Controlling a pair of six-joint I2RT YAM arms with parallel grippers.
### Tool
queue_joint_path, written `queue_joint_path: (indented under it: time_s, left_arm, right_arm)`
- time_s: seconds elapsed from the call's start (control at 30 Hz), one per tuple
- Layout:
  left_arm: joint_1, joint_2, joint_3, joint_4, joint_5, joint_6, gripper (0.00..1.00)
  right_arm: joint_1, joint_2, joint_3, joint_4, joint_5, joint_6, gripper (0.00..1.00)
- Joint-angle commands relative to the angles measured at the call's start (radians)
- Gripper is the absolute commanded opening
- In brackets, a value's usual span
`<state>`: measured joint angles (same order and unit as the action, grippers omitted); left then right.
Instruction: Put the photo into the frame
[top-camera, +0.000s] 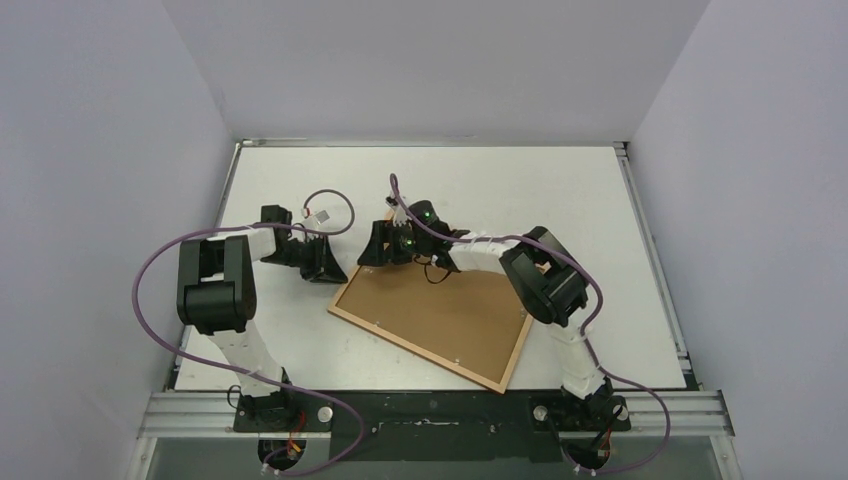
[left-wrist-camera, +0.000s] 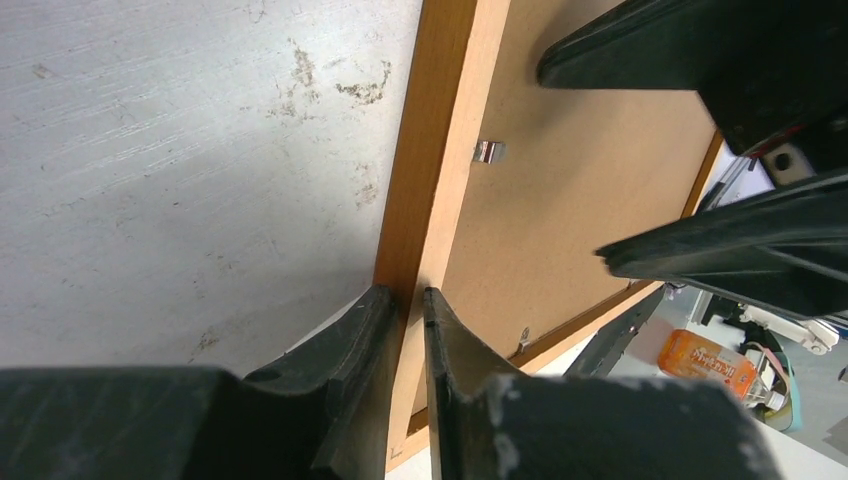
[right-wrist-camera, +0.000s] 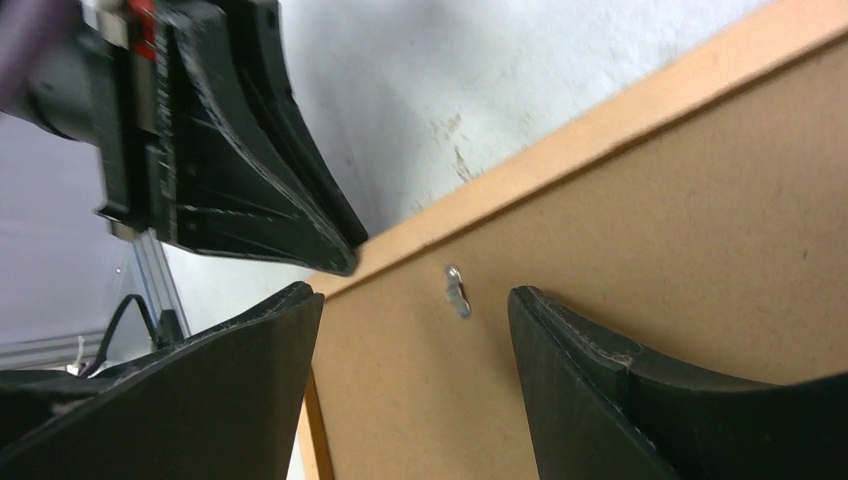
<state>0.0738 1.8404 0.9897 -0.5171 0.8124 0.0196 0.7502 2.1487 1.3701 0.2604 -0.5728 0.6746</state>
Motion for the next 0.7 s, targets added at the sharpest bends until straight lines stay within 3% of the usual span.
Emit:
queue_joint_path:
  time_s: [0.0,0.37,0.67]
  left_arm:
    - [-0.002,0.01,-0.008,0.039,0.003,-0.01,0.15]
    - [-0.002,0.009,-0.012,0.042,0.005,-0.014,0.13]
    - [-0.003,0.013,-0.013,0.035,0.002,-0.009,0.13]
  right_arm:
    - [0.032,-0.055,-0.064,0.091,0.042,0.019,0.69]
    - [0.111,-0.067,-0.114,0.15,0.129,0.071,0.67]
    - [0.061,-0.072,-0.064,0.129,0.131,0.044,0.67]
